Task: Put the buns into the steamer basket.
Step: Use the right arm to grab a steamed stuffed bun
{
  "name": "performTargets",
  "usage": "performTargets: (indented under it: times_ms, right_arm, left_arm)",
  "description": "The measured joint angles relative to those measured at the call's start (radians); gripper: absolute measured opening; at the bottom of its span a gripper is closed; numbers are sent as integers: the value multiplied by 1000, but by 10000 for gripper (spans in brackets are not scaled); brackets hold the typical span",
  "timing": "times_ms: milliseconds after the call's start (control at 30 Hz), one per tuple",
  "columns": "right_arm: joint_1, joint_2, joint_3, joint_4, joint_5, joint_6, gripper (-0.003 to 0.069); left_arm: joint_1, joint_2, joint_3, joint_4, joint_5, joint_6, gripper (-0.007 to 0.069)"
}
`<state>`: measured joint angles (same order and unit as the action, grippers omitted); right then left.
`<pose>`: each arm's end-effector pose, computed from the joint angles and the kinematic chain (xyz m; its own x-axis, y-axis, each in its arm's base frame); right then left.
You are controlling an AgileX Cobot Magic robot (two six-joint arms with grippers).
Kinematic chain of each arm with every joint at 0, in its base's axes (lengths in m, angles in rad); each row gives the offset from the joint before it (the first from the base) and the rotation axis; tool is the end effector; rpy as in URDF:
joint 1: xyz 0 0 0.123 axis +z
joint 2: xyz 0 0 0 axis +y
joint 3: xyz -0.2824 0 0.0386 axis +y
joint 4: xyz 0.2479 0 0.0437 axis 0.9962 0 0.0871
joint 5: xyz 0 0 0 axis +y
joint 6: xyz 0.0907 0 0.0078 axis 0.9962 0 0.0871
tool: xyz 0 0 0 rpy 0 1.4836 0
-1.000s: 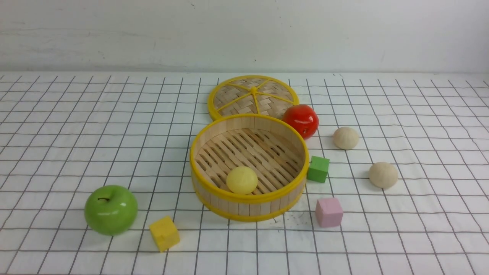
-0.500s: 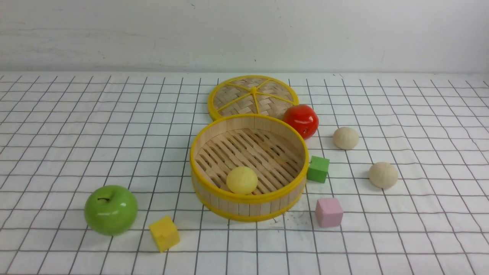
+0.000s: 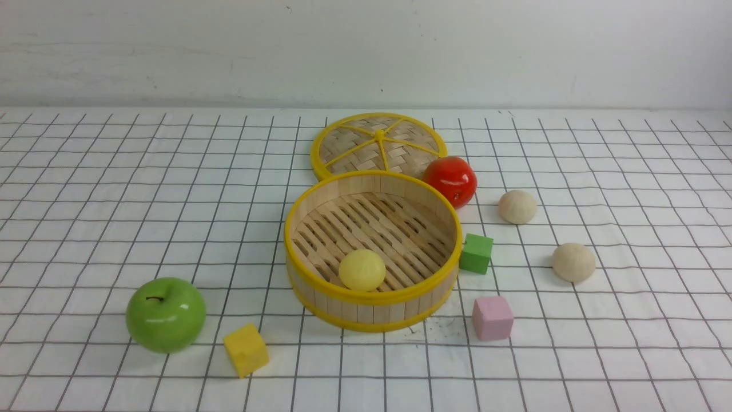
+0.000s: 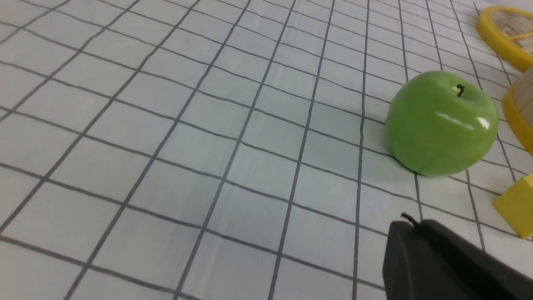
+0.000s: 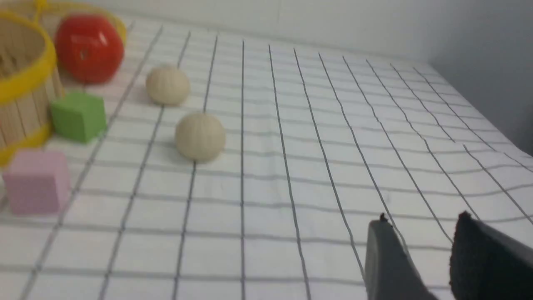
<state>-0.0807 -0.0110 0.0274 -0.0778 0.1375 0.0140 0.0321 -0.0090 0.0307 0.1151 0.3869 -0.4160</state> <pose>0.0563 -0.0055 0.1920 -0.0716 -0.0574 -0.9958 0.0869 0.9942 -0.0636 0.0522 0.0056 0.1687 -0.2764 -0.3132 -0.9086 -0.1652 0.9468 -0.2761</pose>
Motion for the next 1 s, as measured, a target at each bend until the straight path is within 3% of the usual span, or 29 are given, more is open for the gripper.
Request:
performTargets:
  times_ms: [200, 367, 500, 767, 1000]
  right_arm:
    - [0, 0, 0, 78, -336, 204, 239]
    - [0, 0, -4, 78, -444, 256, 239]
    - [0, 10, -127, 88, -207, 360, 239]
    - [2, 342, -525, 78, 332, 366, 239]
    - [74, 612, -630, 78, 430, 317, 239]
  left_arm:
    - [0, 0, 0, 0, 0, 0, 7]
    - [0, 0, 0, 0, 0, 0, 11]
    - [0, 0, 0, 0, 0, 0, 17]
    - [0, 0, 0, 0, 1, 0, 20]
    - [0, 0, 0, 0, 1, 0, 27]
